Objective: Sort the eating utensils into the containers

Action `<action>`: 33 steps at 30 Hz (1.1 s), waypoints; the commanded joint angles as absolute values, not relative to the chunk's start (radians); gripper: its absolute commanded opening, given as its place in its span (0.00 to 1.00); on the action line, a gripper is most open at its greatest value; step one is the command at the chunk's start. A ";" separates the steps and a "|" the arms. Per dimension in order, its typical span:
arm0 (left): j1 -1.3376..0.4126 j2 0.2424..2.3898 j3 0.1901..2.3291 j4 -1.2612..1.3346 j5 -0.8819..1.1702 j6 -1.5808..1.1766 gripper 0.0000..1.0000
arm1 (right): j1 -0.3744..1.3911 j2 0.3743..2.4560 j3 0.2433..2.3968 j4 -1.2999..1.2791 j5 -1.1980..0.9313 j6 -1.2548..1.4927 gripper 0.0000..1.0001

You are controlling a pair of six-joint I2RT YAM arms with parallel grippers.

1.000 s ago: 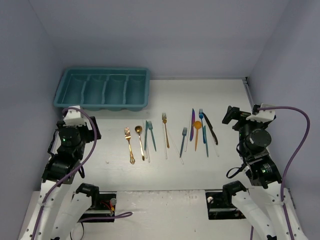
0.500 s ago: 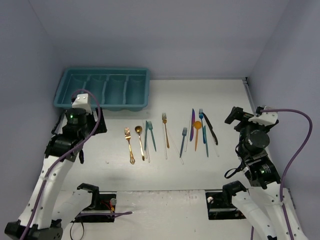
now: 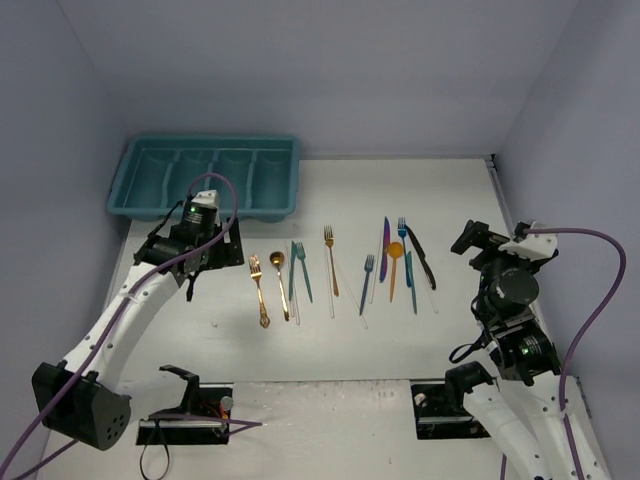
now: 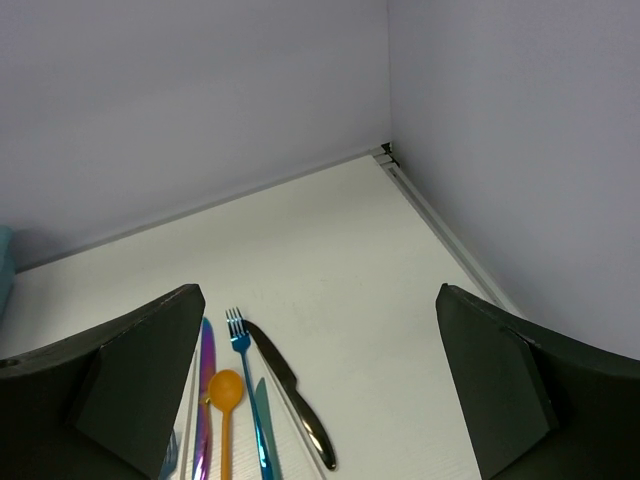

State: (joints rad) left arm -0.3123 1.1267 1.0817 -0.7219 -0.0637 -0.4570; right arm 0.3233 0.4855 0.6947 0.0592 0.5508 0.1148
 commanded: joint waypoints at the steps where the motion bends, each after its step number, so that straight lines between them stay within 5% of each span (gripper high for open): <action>1: -0.373 1.201 1.093 -0.692 -0.101 -0.568 0.78 | 0.334 0.472 0.690 0.122 0.540 0.133 1.00; 14: -0.436 1.456 1.042 -0.520 -0.147 -0.703 0.77 | 0.342 0.414 0.658 0.123 0.545 0.126 1.00; 24: -0.469 1.585 0.994 -0.459 -0.182 -0.752 0.62 | 0.345 0.392 0.650 0.123 0.546 0.118 1.00; 33: -0.492 1.641 0.966 -0.448 -0.204 -0.758 0.37 | 0.353 0.378 0.644 0.123 0.543 0.114 1.00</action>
State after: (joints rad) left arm -0.4781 1.6454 0.9685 -0.4817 -0.1647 -0.7409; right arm 0.3387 0.3767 0.6421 0.0483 0.5350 0.1236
